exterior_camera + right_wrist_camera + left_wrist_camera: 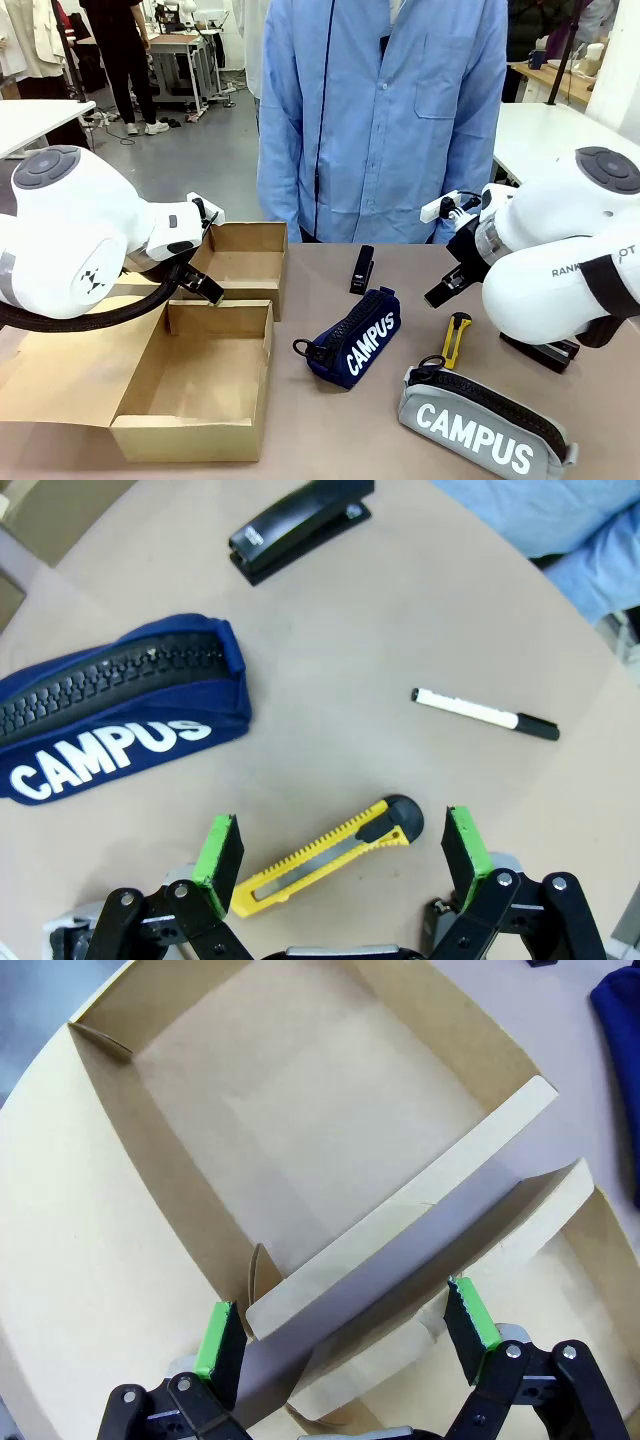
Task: Place items inside the box.
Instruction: Pick up a Pencil pouch or Stapler and place it inside the Mailer Box closest to the robot.
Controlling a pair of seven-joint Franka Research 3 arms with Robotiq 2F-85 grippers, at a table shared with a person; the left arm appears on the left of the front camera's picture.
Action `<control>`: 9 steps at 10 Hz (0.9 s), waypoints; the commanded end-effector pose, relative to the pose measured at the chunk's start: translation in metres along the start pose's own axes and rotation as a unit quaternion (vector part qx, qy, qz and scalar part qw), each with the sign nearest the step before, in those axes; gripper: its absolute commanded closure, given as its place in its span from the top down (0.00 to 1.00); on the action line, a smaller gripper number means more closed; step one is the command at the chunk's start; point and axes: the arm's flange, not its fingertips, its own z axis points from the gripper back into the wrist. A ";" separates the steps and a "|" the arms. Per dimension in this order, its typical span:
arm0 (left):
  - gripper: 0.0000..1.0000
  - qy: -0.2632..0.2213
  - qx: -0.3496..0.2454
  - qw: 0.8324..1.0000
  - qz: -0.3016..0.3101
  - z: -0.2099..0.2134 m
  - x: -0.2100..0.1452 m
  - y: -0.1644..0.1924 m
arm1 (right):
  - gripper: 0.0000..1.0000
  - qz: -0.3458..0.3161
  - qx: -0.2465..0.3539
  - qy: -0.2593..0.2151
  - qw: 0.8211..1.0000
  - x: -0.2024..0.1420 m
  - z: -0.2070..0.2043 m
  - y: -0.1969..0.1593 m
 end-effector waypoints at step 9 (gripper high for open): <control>1.00 -0.081 -0.322 0.930 0.158 0.226 -0.072 0.097 | 1.00 -0.343 0.302 -0.097 0.884 -0.114 0.204 -0.124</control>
